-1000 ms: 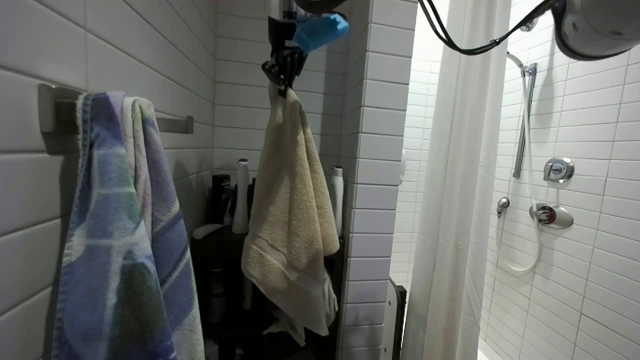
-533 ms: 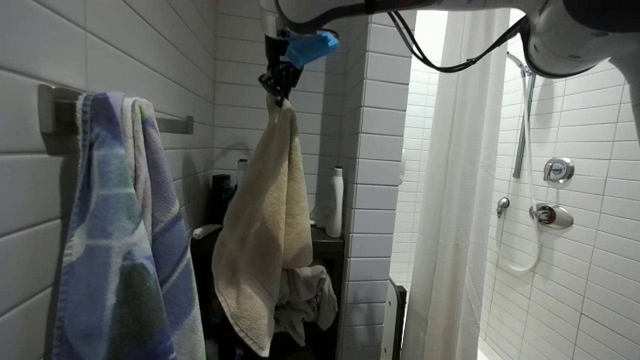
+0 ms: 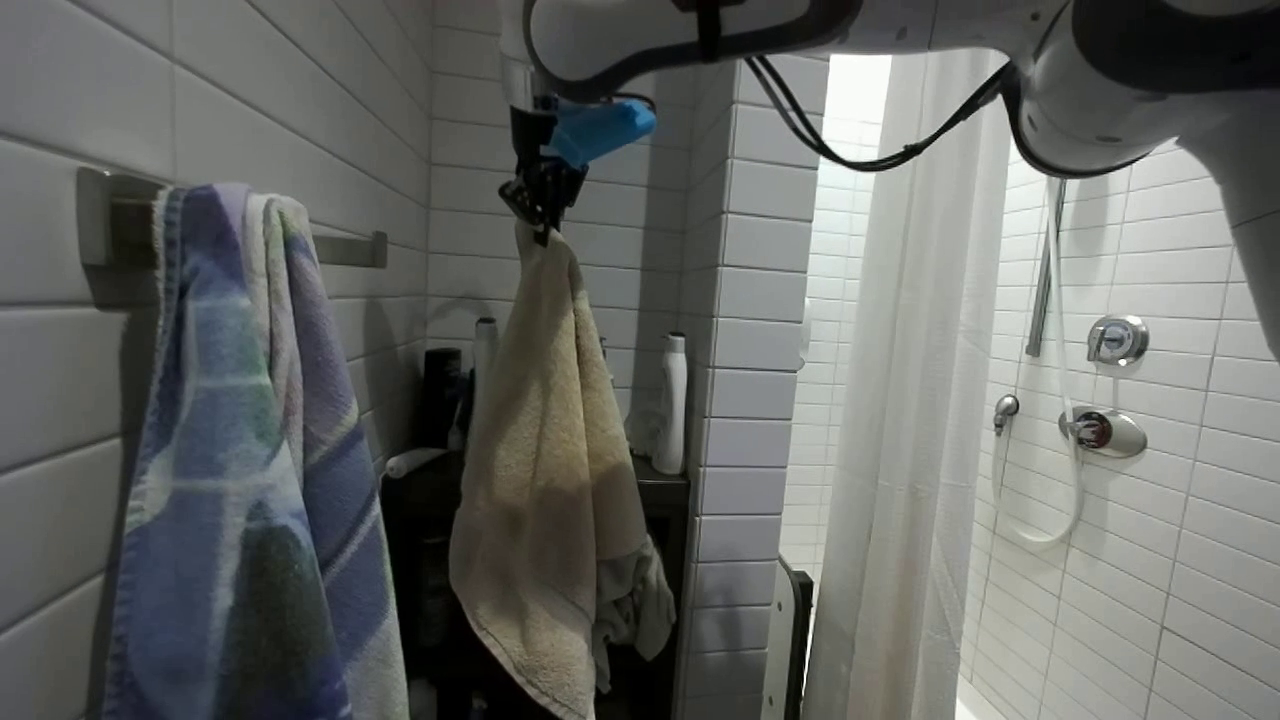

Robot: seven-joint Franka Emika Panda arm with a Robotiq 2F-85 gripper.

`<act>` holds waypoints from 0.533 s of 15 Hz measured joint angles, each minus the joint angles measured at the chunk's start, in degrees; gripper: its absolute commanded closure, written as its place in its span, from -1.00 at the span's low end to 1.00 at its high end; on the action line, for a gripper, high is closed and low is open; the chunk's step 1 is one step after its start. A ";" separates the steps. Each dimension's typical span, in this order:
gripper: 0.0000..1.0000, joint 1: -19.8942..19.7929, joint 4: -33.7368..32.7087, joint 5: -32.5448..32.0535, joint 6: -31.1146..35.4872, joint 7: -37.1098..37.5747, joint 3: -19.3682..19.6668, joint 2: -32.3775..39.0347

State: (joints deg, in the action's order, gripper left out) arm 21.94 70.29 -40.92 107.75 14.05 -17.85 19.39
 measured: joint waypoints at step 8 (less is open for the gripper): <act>0.93 -0.03 1.48 4.74 0.02 -0.25 -0.76 1.29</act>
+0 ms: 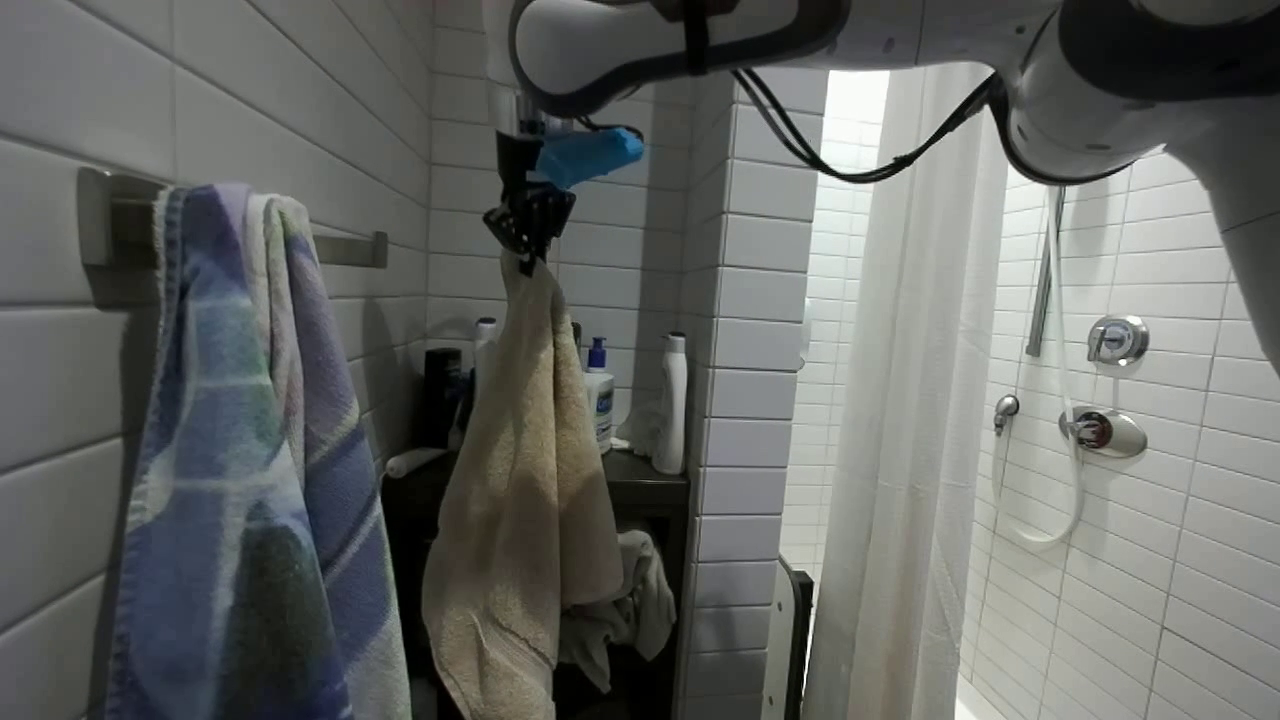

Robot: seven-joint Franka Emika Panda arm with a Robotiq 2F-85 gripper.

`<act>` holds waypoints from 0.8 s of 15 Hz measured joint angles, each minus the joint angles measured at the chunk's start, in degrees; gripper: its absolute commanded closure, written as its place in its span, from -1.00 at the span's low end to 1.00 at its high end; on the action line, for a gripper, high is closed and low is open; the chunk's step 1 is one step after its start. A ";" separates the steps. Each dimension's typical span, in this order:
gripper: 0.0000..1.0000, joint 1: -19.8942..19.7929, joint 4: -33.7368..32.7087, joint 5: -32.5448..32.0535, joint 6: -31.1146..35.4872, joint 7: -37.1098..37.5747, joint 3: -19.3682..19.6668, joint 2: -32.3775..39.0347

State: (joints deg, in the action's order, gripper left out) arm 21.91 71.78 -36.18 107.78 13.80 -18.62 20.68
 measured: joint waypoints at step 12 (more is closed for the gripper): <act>0.93 1.51 -8.52 -8.96 0.19 1.95 0.31 -7.42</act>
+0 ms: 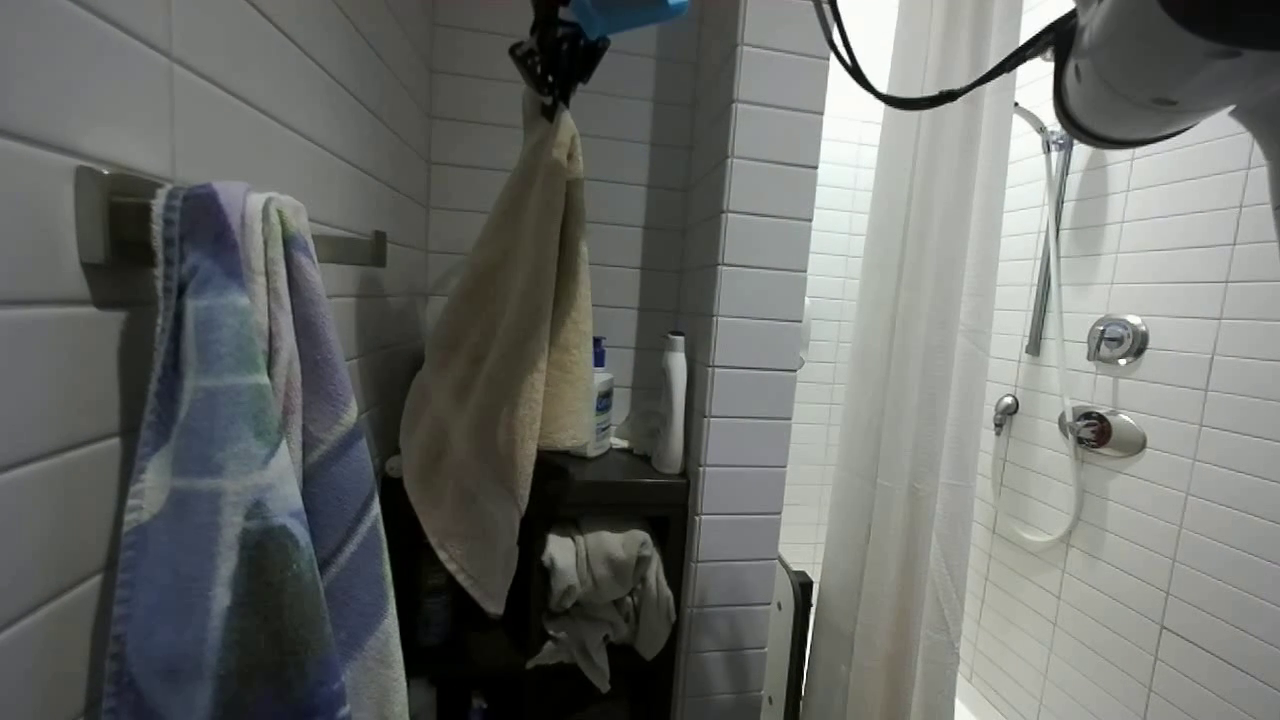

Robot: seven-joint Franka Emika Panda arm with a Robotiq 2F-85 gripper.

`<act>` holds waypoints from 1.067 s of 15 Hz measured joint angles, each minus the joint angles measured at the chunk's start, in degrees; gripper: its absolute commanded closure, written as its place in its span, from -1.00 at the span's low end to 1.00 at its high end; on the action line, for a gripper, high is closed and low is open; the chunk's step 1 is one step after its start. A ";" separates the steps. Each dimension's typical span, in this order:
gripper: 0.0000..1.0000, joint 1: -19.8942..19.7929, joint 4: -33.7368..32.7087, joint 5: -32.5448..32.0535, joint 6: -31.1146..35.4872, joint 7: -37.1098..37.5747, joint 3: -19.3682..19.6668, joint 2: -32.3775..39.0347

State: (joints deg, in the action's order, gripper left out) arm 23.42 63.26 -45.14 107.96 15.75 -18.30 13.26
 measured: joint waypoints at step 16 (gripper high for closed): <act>0.93 2.16 16.28 0.14 -16.27 10.03 -1.83 -23.17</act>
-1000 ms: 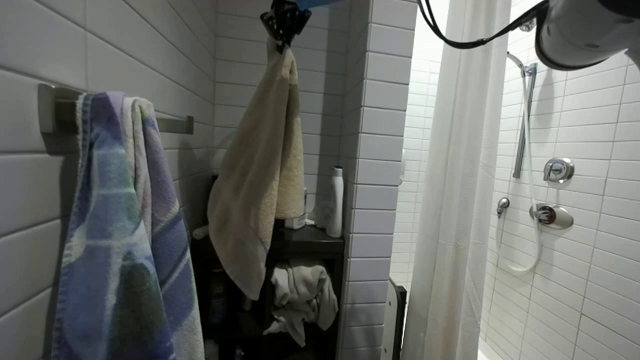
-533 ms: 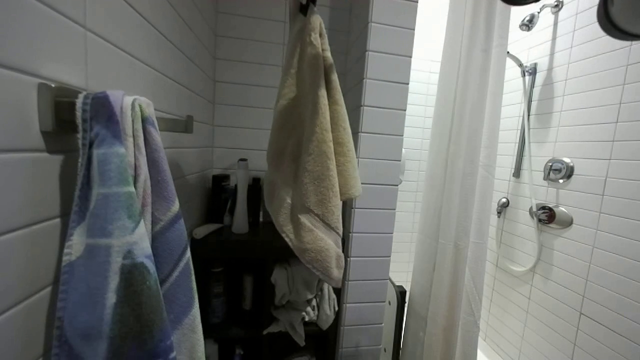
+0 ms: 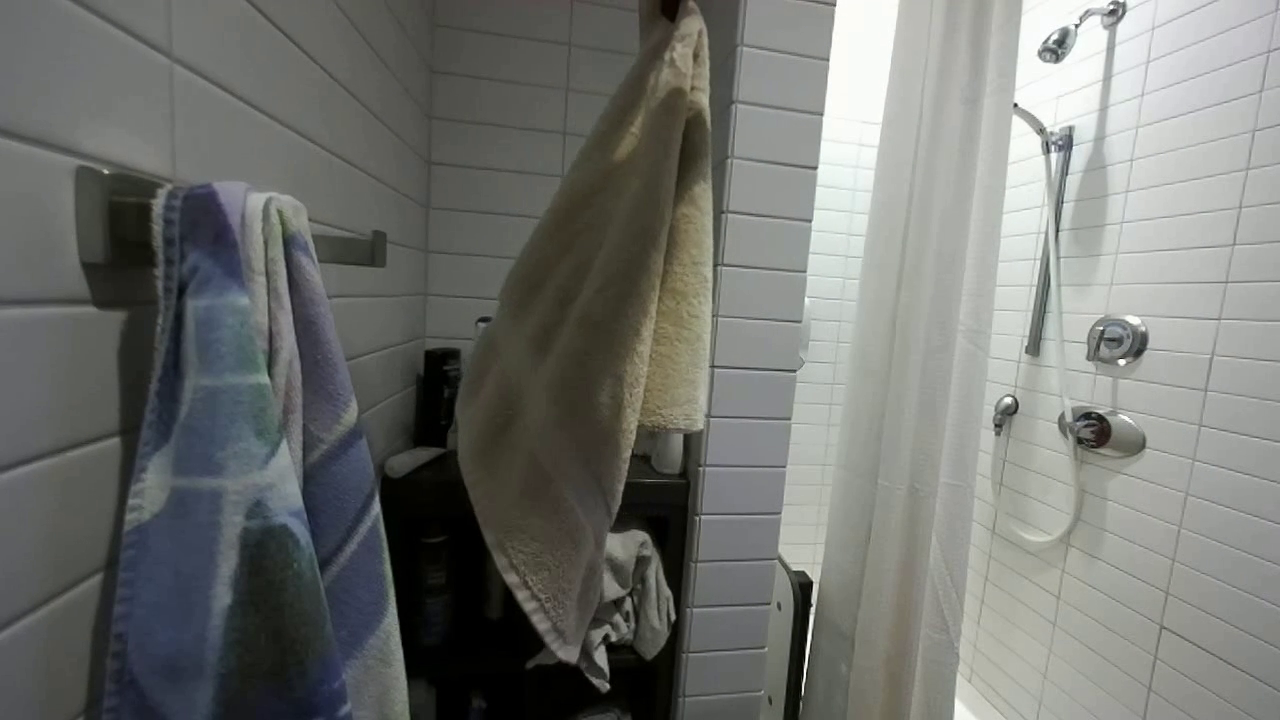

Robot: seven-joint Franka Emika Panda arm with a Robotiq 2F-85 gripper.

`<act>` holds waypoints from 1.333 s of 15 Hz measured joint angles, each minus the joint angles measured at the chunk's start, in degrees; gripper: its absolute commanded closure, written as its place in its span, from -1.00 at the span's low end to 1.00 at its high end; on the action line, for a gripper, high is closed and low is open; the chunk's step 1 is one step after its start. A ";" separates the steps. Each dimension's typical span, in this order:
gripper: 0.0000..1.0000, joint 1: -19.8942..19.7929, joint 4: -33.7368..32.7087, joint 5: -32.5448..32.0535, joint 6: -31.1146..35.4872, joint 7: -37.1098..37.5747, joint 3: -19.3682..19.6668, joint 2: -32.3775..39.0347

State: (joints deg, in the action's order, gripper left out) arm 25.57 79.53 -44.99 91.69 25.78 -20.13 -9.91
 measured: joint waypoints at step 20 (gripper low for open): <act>0.93 -16.80 15.56 4.16 -2.37 8.83 1.69 -13.41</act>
State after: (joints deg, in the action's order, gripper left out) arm 8.77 95.09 -40.83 89.32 34.62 -18.44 -23.32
